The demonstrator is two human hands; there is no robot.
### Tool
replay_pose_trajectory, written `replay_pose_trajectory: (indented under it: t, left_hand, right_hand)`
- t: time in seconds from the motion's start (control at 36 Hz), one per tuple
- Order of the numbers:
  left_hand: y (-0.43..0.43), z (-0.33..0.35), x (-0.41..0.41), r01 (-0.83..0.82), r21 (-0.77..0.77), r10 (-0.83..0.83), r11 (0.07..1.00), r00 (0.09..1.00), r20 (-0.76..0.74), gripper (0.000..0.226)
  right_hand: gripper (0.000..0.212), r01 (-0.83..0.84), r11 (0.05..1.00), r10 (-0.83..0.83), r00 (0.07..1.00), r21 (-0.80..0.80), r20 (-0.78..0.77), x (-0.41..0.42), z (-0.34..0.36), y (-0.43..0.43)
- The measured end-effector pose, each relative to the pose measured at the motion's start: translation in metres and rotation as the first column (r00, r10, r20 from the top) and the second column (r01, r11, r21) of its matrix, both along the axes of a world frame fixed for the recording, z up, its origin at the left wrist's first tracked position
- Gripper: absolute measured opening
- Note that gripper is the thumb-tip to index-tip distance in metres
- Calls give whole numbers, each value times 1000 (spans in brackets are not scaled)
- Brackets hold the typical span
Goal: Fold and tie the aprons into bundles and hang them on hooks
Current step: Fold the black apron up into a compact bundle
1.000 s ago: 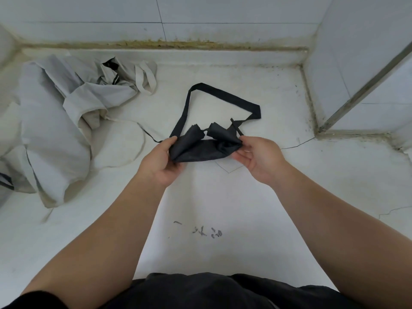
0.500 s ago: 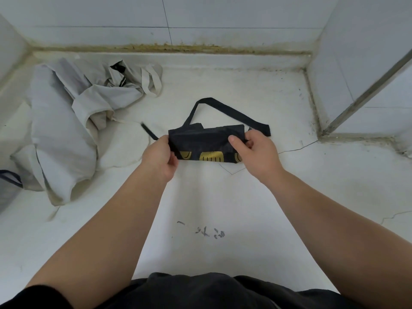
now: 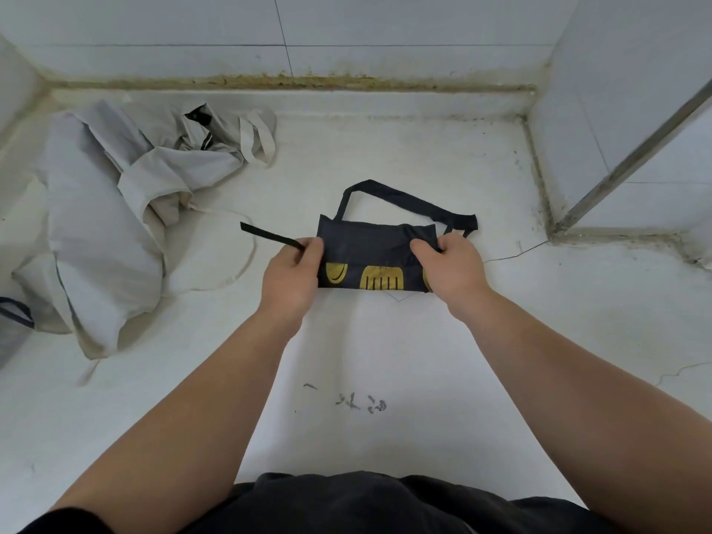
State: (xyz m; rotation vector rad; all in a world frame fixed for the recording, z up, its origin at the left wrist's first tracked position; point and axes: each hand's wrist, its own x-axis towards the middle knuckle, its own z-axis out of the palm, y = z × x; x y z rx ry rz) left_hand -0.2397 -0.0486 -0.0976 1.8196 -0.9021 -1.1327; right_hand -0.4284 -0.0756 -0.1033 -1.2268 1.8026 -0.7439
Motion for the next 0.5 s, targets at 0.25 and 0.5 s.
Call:
replay_pose_trajectory:
  t: [0.25, 0.5]
  left_hand:
    - [0, -4, -11, -79, 73, 53, 994, 949, 309, 32]
    - [-2, 1, -29, -9, 88, -46, 996, 794, 606, 48]
  right_hand:
    - [37, 16, 999, -20, 996, 47, 88, 9, -2, 5]
    - [57, -47, 995, 39, 995, -84, -89, 21, -8, 9]
